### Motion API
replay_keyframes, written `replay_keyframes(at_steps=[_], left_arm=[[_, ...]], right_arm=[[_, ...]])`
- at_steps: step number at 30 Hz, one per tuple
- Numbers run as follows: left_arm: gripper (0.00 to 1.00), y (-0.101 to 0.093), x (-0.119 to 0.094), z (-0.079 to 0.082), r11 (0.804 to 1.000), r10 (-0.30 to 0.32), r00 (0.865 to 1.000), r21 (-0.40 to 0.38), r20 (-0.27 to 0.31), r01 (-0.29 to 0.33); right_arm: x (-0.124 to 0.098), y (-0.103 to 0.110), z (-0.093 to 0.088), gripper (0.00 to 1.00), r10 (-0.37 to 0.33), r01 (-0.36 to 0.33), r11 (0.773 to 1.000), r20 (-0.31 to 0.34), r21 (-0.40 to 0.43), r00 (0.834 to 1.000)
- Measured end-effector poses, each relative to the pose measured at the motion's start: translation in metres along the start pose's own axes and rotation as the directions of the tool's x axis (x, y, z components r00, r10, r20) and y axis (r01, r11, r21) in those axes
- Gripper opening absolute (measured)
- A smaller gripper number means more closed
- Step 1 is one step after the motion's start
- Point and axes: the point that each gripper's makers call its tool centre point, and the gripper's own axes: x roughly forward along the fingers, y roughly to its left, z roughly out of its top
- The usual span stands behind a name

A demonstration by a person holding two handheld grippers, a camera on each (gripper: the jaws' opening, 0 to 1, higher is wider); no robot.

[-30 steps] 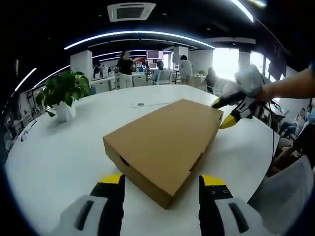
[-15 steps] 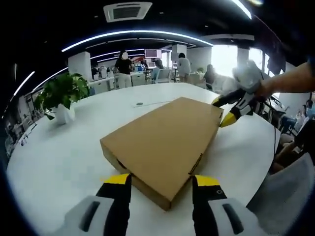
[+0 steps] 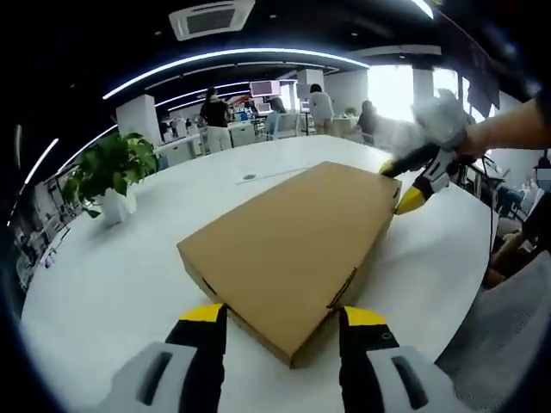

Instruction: Operate the shoe box by opening the lid, removing the specified soft item, and placing it in the target area until the item is outside and the box remains undamaged.

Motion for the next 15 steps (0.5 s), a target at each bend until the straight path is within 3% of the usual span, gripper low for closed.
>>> replay_keyframes(at_steps=[6, 15], left_arm=[[0.53, 0.008, -0.001, -0.001, 1.000, -0.008, 1.000, 0.008, -0.021, 0.008], [0.53, 0.020, -0.003, -0.005, 0.999, -0.041, 0.998, 0.026, -0.050, 0.042]], right_arm=[[0.000, 0.007, 0.002, 0.47, -0.008, 0.008, 1.000, -0.010, -0.011, 1.000], [0.001, 0.019, 0.006, 0.47, -0.022, 0.023, 0.998, -0.006, 0.057, 1.000]])
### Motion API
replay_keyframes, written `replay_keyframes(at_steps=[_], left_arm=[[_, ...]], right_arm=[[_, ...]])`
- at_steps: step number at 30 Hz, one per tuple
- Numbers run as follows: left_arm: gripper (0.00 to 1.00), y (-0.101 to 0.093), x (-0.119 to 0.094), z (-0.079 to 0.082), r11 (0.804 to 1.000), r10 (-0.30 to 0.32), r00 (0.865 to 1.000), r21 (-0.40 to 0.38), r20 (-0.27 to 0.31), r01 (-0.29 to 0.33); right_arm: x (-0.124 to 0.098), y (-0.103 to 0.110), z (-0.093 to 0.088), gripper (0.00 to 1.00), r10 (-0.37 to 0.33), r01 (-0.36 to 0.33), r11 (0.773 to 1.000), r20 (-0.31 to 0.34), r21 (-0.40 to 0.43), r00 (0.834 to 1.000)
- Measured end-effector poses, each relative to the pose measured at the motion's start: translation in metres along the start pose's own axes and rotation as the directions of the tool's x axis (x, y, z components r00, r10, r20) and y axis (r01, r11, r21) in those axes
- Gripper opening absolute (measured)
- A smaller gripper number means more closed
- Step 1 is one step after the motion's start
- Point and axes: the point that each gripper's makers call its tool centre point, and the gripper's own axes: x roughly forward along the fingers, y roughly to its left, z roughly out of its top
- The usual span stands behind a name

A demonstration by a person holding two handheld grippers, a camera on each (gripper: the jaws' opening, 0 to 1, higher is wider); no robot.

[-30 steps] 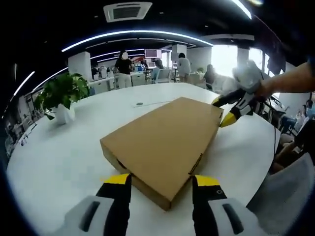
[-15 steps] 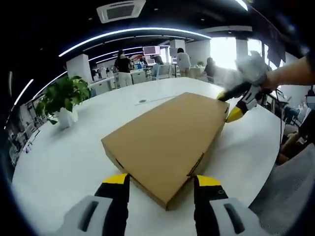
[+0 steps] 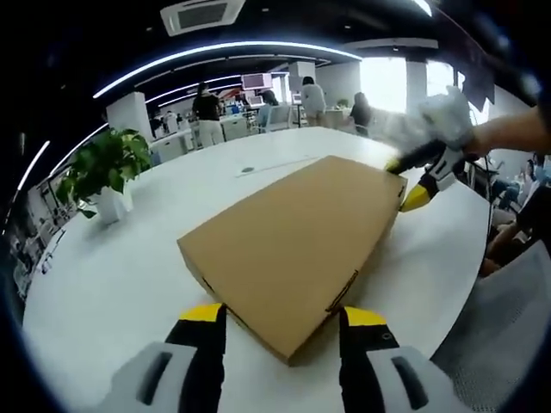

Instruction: Operate the shoe box by opening the lid, removing the specified soft item, and placing it in the target area until the item is outside and the box remains undamaged.

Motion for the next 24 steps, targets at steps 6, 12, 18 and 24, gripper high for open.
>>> replay_keyframes(at_steps=[6, 12, 18, 24], left_arm=[[0.53, 0.006, -0.003, -0.002, 1.000, -0.023, 1.000, 0.014, -0.009, 0.023], [0.51, 0.010, -0.005, -0.008, 0.999, -0.038, 0.999, -0.018, -0.016, 0.038], [0.51, 0.018, -0.007, -0.010, 0.999, -0.047, 0.998, 0.002, -0.030, 0.047], [0.52, 0.033, -0.010, -0.016, 0.998, -0.056, 0.997, 0.032, -0.052, 0.058]], right_arm=[[0.000, 0.009, 0.002, 0.48, -0.012, 0.011, 0.999, 0.013, 0.037, 1.000], [0.000, 0.017, 0.003, 0.47, -0.030, 0.029, 0.998, 0.020, 0.050, 0.999], [0.002, 0.027, 0.006, 0.47, -0.047, 0.044, 0.996, 0.033, 0.073, 0.998], [0.006, 0.041, 0.013, 0.46, -0.053, 0.048, 0.994, 0.049, 0.099, 0.997]])
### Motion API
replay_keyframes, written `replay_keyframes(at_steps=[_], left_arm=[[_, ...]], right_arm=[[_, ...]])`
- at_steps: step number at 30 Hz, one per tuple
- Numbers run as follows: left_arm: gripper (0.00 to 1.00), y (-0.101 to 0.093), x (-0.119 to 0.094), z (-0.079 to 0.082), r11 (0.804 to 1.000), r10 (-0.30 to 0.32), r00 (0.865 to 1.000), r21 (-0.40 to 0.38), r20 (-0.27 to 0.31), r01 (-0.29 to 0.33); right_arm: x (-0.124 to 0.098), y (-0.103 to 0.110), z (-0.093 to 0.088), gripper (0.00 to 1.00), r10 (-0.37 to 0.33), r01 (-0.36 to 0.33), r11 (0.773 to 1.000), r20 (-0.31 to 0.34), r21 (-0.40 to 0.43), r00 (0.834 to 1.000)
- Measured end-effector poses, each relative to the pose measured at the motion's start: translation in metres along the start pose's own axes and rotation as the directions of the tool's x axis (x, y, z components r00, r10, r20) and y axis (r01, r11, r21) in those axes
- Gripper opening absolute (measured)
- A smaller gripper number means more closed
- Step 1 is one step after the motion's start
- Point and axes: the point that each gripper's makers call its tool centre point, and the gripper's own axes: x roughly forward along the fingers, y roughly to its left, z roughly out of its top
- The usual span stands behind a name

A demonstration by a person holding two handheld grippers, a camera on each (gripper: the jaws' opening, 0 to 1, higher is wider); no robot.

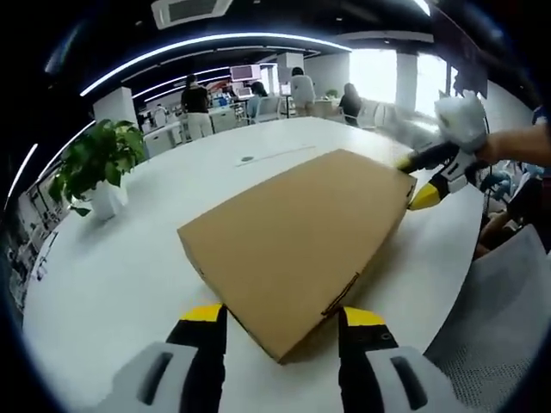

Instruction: Operate the shoe box by opening the lid, removing the specified soft item, and placing it in the target area until the item is outside and the box remains undamaged.

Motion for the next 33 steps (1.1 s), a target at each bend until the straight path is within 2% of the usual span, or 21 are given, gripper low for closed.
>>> replay_keyframes(at_steps=[16, 20, 28, 33], left_arm=[[0.52, 0.031, -0.011, -0.014, 0.997, -0.051, 0.998, 0.054, -0.028, 0.053], [0.53, 0.041, -0.014, -0.018, 0.995, -0.056, 0.998, 0.075, -0.033, 0.058], [0.55, 0.060, -0.022, -0.024, 0.992, -0.066, 0.997, 0.109, -0.046, 0.070], [0.55, 0.068, -0.026, -0.025, 0.988, -0.086, 0.995, 0.126, -0.043, 0.090]], right_arm=[[0.010, 0.030, 0.010, 0.42, -0.008, 0.008, 1.000, 0.014, 0.001, 1.000], [0.013, 0.040, 0.014, 0.41, -0.003, 0.003, 1.000, 0.030, 0.021, 1.000], [0.022, 0.061, 0.022, 0.38, 0.009, -0.009, 1.000, 0.053, -0.004, 0.999], [0.025, 0.069, 0.028, 0.38, 0.008, -0.009, 1.000, 0.068, 0.015, 0.998]])
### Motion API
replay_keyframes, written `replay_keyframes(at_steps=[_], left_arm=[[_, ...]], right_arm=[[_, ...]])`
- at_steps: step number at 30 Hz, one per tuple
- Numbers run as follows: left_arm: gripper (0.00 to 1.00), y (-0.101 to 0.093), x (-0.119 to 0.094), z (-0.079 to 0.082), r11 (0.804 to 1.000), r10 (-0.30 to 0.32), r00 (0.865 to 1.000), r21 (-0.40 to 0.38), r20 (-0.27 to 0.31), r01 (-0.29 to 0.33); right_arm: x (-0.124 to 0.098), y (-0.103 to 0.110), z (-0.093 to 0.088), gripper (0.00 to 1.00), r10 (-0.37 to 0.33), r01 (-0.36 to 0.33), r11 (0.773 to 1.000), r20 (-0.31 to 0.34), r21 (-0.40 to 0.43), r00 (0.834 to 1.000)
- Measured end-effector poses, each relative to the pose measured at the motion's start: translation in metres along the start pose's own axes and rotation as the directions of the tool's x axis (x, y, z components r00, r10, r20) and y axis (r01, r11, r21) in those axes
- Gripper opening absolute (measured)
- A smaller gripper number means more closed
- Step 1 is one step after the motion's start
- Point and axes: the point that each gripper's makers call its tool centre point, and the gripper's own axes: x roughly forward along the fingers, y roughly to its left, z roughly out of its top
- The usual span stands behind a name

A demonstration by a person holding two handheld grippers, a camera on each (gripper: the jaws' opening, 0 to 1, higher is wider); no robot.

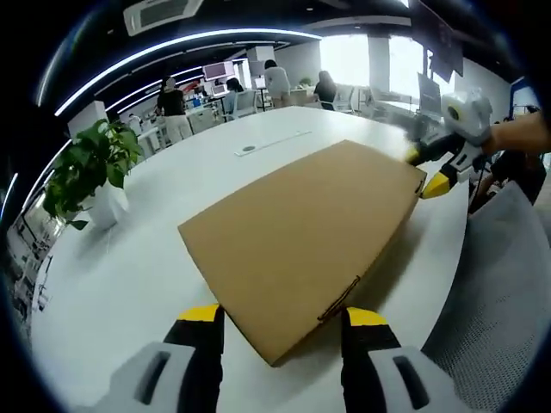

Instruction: Operate the shoe box by opening the lid, removing the specified soft item, and placing it in the target area until the item is outside and the box remains undamaged.

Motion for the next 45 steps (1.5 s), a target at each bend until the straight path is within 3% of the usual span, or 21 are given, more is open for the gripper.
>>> replay_keyframes(at_steps=[12, 28, 31, 45], left_arm=[[0.55, 0.019, -0.006, -0.006, 0.998, -0.044, 0.999, 0.037, 0.013, 0.043], [0.56, 0.019, -0.008, -0.007, 0.998, -0.053, 0.998, 0.037, 0.024, 0.052], [0.57, 0.019, -0.011, -0.003, 0.998, -0.060, 0.997, -0.015, 0.053, 0.061], [0.59, 0.015, -0.025, 0.008, 0.997, -0.044, 0.994, -0.056, 0.098, 0.050]], right_arm=[[0.006, 0.021, 0.007, 0.36, 0.000, -0.001, 1.000, 0.041, 0.019, 0.999], [0.006, 0.022, 0.008, 0.36, -0.023, 0.022, 0.999, 0.070, 0.023, 0.997], [0.005, 0.022, 0.009, 0.36, -0.024, 0.022, 0.999, 0.071, 0.028, 0.997], [-0.006, 0.022, 0.021, 0.38, -0.038, 0.037, 0.999, 0.097, 0.014, 0.995]])
